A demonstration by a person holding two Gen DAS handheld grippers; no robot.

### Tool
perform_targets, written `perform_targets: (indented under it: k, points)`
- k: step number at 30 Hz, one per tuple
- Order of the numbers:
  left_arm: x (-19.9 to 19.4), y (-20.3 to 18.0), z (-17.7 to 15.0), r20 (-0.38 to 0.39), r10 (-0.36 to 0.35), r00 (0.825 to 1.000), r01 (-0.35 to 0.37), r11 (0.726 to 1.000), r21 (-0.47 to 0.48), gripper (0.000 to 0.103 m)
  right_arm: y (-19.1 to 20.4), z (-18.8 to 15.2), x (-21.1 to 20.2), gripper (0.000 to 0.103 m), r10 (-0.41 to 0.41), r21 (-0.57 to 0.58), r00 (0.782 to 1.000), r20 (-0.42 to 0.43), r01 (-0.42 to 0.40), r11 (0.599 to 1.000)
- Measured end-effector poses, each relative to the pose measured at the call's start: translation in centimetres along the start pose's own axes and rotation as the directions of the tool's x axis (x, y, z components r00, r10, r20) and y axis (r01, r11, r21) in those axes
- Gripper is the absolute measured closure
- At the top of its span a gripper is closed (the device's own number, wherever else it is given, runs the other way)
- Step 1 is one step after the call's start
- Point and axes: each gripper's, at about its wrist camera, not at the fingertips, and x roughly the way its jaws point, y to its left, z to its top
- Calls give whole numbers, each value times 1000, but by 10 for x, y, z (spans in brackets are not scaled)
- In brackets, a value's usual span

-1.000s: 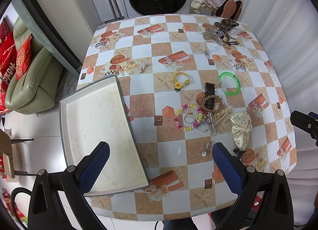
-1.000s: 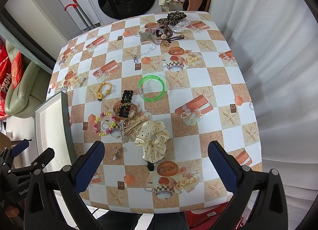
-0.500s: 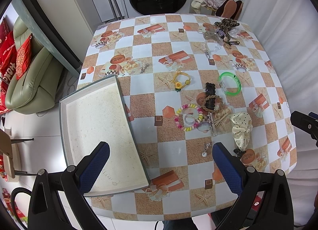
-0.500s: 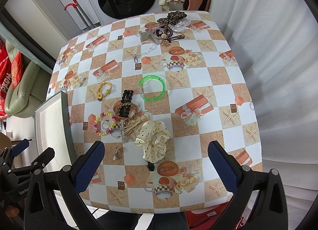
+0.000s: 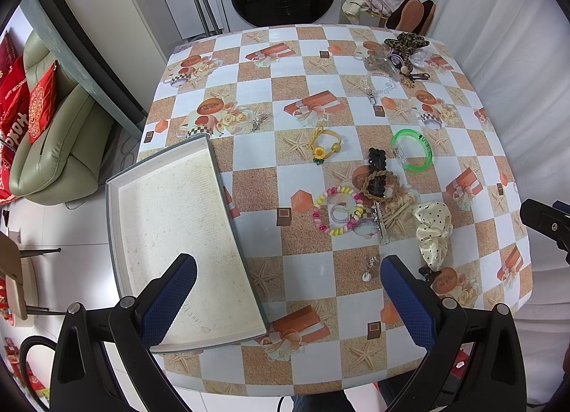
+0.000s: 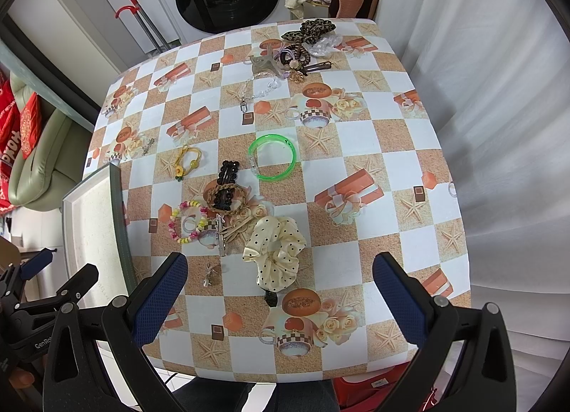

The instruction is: Organize jewelry

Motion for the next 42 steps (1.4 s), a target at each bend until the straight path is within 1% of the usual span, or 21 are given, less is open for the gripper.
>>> perform_targets:
  k: [30,35,39,40,42]
  points:
    - [0,-2,0,-10,-3,1000,3,1000,4,0,-1,2,6,0,2,2,1000,-6,-2,1000]
    - [3,-1,-3,-14,3,1000,-3,1000,5,0,-4,7,4,0,1,8,1000,-10,-1,1000]
    - [18,1,-5,-49,-11,999,11,1000,2,0,-5,2,8,0,2,19,1000,-19,-1,1000]
    - [23,1,-3,-60,-20,998,20,1000,0,0,-7,-2,16,0,2,23,1000,-24,-2,1000]
    - [28,2,-3,-68,-25,997,24,1000,-9,0,-8,-7,19,0,5,30,999,-33,-4,1000]
